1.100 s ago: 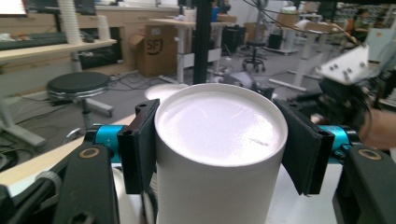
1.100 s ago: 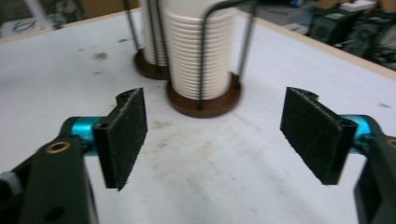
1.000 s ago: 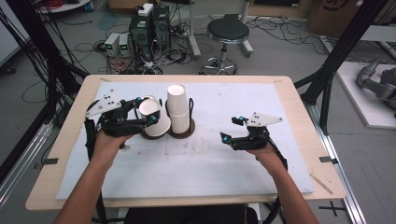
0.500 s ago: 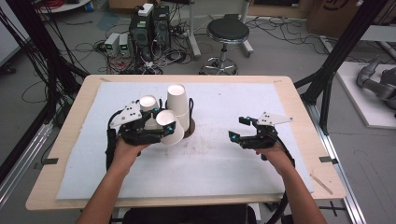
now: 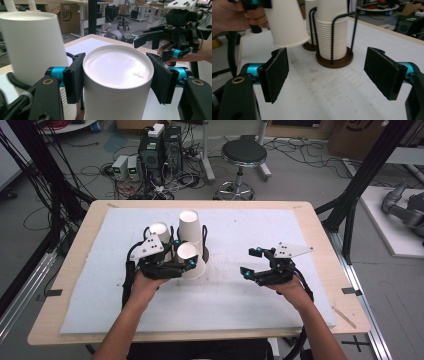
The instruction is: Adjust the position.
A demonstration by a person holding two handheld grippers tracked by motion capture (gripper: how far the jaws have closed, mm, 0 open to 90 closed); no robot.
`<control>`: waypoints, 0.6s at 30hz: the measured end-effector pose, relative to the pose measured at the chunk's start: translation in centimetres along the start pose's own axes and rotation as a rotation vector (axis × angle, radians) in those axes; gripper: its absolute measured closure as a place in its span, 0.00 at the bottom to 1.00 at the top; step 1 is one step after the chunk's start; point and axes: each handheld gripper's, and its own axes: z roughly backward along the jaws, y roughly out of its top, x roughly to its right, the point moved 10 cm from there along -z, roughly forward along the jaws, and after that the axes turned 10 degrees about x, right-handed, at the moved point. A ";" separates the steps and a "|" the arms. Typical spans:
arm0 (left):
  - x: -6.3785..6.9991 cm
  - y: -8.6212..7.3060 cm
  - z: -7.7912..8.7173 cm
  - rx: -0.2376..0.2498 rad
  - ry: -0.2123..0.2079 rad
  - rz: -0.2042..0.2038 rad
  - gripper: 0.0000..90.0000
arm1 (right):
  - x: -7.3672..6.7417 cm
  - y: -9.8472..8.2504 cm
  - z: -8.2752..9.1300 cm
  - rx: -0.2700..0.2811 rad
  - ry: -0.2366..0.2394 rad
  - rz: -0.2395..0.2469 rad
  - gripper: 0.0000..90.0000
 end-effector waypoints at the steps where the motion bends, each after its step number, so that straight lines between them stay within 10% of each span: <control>1: 0.2 -0.1 -0.2 -0.006 -0.009 -0.005 0.40 | -0.3 0.1 -0.1 0.002 0.010 0.010 0.23; 18: 2.3 -0.7 -3.3 -0.006 -0.074 -0.003 0.40 | -3.1 0.1 -4.5 -0.017 0.105 0.036 0.23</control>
